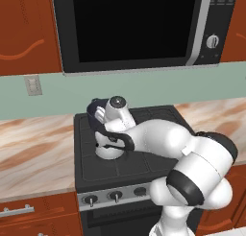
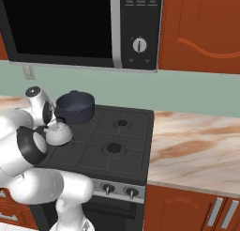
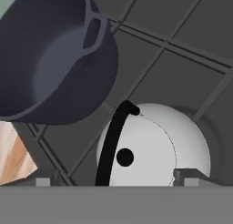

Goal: Pick the kettle from the counter and place it on a stove burner. Then turn the burner on.

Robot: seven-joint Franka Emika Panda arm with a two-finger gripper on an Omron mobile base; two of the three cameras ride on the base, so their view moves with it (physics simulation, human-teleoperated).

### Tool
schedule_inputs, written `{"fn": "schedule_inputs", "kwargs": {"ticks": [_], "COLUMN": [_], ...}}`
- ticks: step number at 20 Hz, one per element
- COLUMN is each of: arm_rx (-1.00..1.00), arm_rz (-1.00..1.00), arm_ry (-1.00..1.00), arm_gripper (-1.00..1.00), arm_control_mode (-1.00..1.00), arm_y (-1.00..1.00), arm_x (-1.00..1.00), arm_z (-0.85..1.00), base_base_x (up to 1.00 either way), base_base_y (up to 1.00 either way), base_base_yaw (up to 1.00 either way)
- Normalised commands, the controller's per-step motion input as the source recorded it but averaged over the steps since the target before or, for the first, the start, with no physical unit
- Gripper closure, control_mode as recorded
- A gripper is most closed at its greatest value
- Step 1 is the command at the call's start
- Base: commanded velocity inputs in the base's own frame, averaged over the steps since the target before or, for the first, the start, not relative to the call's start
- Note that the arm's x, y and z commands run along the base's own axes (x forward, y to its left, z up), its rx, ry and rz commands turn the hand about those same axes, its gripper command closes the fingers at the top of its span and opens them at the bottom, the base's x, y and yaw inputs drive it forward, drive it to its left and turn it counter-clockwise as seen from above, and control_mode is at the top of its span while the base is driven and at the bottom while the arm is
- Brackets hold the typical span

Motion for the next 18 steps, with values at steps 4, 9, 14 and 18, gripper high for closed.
{"fn": "schedule_inputs", "kwargs": {"ticks": [4,9,14,18], "arm_rx": [0.00,-0.01,-0.09,-0.15], "arm_rz": [0.00,0.00,0.02,0.03], "arm_ry": [-0.14,-0.13,-0.10,-0.12], "arm_gripper": [-1.00,-1.00,-1.00,-1.00], "arm_control_mode": [-1.00,-1.00,-1.00,-1.00], "arm_y": [0.01,0.07,0.30,0.29], "arm_x": [0.00,-0.28,-0.49,-0.70], "arm_z": [0.51,0.43,0.41,0.36], "base_base_x": [0.00,0.00,0.00,0.00], "base_base_y": [0.00,0.00,0.00,0.00], "base_base_yaw": [0.00,0.00,0.00,0.00]}}
